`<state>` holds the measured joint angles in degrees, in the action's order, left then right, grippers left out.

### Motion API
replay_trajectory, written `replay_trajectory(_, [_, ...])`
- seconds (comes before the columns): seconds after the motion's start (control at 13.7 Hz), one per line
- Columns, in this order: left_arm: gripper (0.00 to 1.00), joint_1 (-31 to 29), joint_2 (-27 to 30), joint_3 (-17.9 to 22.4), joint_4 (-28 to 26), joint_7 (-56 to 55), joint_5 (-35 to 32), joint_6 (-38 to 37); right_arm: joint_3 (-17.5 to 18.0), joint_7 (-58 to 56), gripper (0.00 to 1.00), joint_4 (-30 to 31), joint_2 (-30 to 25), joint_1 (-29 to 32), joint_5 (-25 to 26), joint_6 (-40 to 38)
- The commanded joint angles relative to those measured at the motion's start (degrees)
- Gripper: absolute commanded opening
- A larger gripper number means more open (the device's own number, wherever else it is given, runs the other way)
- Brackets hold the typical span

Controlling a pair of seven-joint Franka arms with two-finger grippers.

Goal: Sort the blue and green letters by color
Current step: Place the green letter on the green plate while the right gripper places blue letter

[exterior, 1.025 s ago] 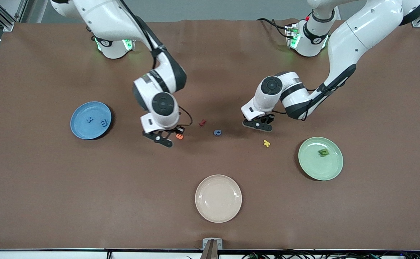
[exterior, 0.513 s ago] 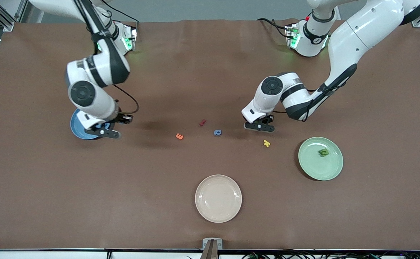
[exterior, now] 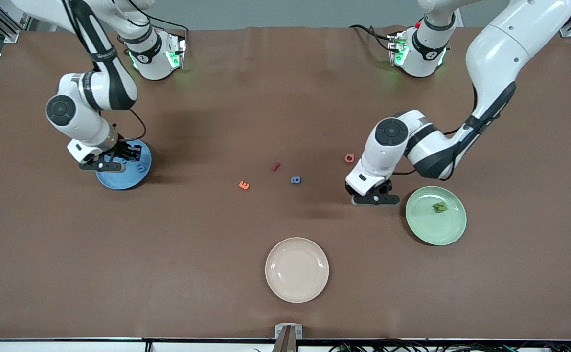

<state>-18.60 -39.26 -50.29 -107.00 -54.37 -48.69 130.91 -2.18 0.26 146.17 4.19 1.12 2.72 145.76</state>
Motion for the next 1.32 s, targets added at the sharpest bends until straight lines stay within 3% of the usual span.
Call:
replay_trajectory(0.0, [0.01, -3.96, 0.77, 0.19, 1.62, 5.48, -0.35, -3.02, 1.22, -5.87, 0.11, 2.36, -1.46, 5.72, 0.36, 0.93])
replay_trajectory(0.22, [0.01, -10.30, 0.77, 0.10, 1.09, 12.96, -0.26, -3.03, 1.30, -6.06, 0.12, 2.28, -0.76, 6.62, 0.36, 1.10])
replay_trajectory(0.29, [0.01, -11.88, 0.68, 0.10, 0.92, 14.63, -0.26, -3.11, 1.31, -5.97, 0.26, 2.27, -0.67, 6.62, 0.19, 1.10])
replay_trajectory(0.37, [0.01, -12.85, 0.59, 0.19, 0.91, 16.13, -0.26, -3.20, 1.31, -5.97, 0.76, 2.27, -0.67, 6.62, 0.18, 0.93])
replay_trajectory(0.44, [0.01, -14.17, 0.51, 0.28, 0.74, 17.88, -0.26, -3.29, 1.31, -5.80, 1.00, 2.19, -0.76, 6.53, 0.18, 0.49])
replay_trajectory(0.73, [0.02, -20.76, 0.33, 0.19, -1.36, 23.78, -0.26, -3.20, 1.66, -2.91, 1.00, 0.96, -1.11, 4.08, -0.95, -1.71])
replay_trajectory(0.88, [0.03, -22.44, 0.24, 0.19, -2.25, 24.58, -0.26, -3.20, 1.66, 4.19, 1.00, -1.58, -1.64, -1.36, -1.31, -5.47])
replay_trajectory(1.24, [0.08, -24.29, 0.24, 0.19, -5.32, 24.49, -0.26, -3.20, 1.66, 35.96, 1.00, -12.20, 1.42, -24.80, -5.97, -7.51])
